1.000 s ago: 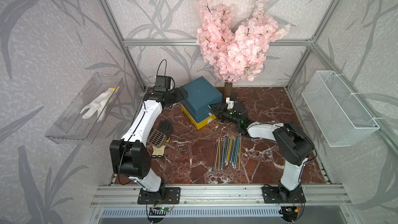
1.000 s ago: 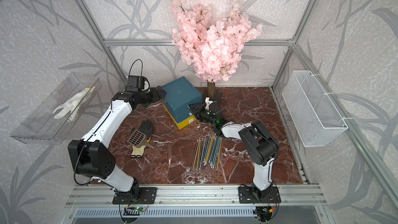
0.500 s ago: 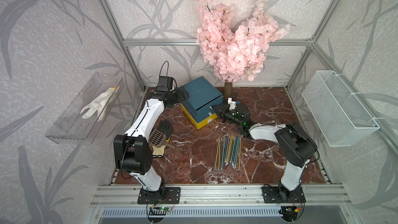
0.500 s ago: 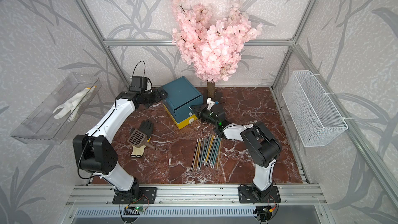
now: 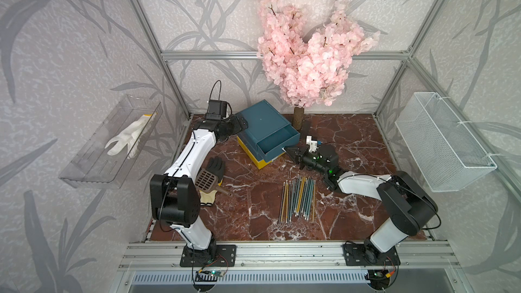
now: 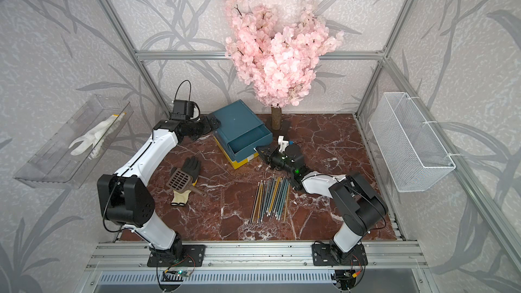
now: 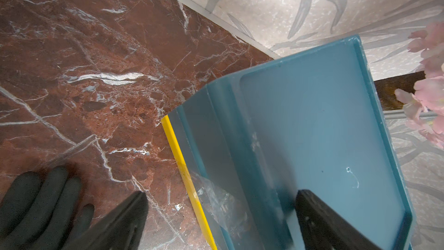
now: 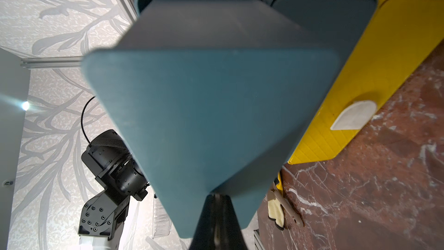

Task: Please place the pencils in the drawer according to their color
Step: Open the drawer in the storage box.

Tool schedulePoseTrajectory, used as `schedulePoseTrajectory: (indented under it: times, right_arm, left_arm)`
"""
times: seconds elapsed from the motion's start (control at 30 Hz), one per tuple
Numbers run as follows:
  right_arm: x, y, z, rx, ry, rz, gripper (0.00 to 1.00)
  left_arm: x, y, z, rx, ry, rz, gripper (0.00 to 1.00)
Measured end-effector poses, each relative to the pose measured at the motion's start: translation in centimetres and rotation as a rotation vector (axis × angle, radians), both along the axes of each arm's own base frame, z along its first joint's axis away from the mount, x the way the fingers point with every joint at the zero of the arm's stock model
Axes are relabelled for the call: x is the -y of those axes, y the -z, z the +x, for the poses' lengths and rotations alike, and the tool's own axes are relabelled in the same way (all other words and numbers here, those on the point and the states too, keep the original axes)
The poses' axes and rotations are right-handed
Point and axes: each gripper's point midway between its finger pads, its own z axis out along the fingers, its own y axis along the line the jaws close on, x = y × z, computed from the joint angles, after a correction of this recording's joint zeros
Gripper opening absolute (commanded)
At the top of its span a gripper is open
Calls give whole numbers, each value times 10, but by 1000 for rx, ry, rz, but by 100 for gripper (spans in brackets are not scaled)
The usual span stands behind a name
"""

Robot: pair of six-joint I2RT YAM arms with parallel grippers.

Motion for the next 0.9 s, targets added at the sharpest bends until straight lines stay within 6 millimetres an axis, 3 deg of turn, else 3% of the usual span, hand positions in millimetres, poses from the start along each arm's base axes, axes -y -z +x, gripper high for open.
schedulePoseTrajectory:
  times: [0.4,0.43,0.63,0.9]
  right_arm:
    - [16,5,-24,-32,-1,-31,3]
    - [17,6,-25,-34,0,-33,7]
    - [19,12,-30,-49,-4,-58,56]
    - [29,16,-43,-70,-13,-124,92]
  left_arm:
    - [2,-1,1,6,5,-1,100]
    - [2,-1,1,6,5,-1,100]
    - [3,-1,1,6,6,-1,100]
    - [3,-5,-2,9,7,0,100]
